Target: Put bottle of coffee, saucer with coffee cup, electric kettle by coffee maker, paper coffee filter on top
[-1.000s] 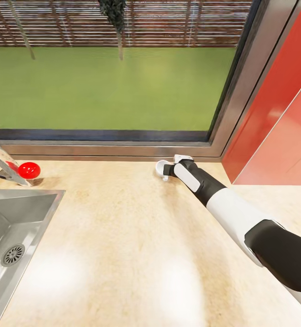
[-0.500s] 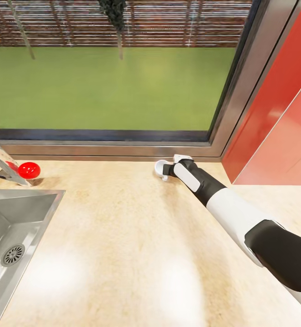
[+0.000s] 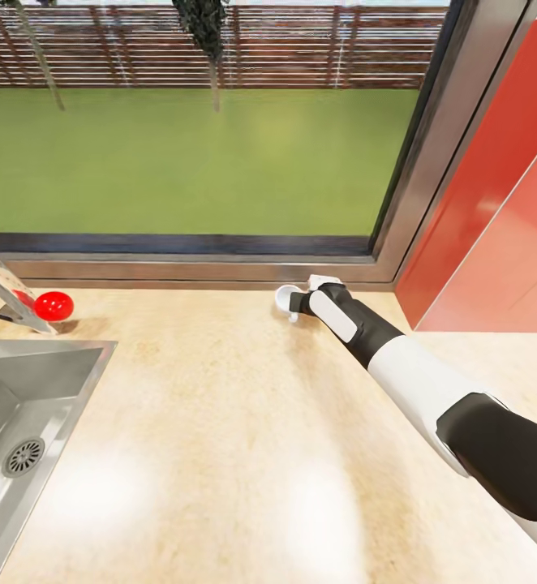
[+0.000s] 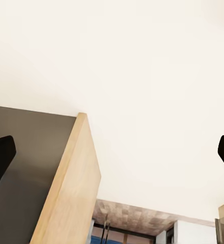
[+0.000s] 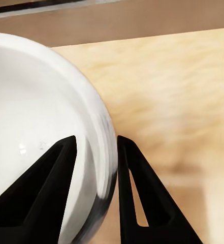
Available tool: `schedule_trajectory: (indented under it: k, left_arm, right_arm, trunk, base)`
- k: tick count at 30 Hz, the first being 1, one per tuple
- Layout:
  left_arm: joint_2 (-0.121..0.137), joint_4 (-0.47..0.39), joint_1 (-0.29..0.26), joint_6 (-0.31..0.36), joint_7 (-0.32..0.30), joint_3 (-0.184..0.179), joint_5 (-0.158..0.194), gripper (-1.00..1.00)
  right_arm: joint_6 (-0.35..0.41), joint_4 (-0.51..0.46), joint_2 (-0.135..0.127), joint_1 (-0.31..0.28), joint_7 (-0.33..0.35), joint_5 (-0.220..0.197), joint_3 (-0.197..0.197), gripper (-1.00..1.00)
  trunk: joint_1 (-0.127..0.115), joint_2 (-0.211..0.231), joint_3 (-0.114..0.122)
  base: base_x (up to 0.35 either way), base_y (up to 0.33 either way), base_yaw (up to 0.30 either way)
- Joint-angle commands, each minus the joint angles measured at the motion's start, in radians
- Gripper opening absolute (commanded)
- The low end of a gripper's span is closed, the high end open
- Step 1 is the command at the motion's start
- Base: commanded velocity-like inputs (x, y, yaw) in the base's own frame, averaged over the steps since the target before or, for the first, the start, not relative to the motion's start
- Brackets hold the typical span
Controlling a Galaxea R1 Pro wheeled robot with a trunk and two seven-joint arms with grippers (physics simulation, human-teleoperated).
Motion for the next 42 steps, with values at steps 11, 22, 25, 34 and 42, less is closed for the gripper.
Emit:
schedule_trajectory:
  k: [11, 22, 25, 34, 42]
  left_arm:
    - [0.0, 0.001, -0.001, -0.006, 0.003, 0.008, -0.01, 1.0]
    - [0.0, 0.001, -0.001, -0.008, 0.002, 0.008, -0.009, 1.0]
    - [0.0, 0.002, -0.001, -0.008, 0.002, 0.008, -0.01, 1.0]
    - [0.0, 0.003, -0.001, -0.008, 0.002, 0.008, -0.01, 1.0]
    - [0.0, -0.001, -0.001, -0.009, 0.002, 0.008, -0.011, 1.0]
  right_arm:
    - [0.001, -0.001, 0.0, -0.001, -0.008, -0.008, 0.006, -1.0]
    - [0.002, -0.001, 0.0, -0.001, -0.008, -0.008, 0.006, -1.0]
    - [0.002, -0.001, 0.0, -0.001, -0.008, -0.008, 0.006, -1.0]
    - [0.002, -0.001, 0.0, -0.001, -0.008, -0.008, 0.006, -1.0]
    - [0.0, -0.047, -0.002, -0.001, -0.008, 0.0, 0.007, -1.0]
  trunk:
    - [0.0, -0.001, 0.016]
    - [0.0, -0.001, 0.033]
    - [0.0, -0.001, 0.038]
    - [0.0, -0.001, 0.052]
    - [0.0, -0.001, 0.065]
  base:
    - [0.0, 0.0, 0.0]
    - [-0.009, 0.0, -0.04]
    - [-0.225, 0.0, -0.069]
    - [-0.323, 0.0, -0.071]
    - [-0.335, 0.0, -0.071]
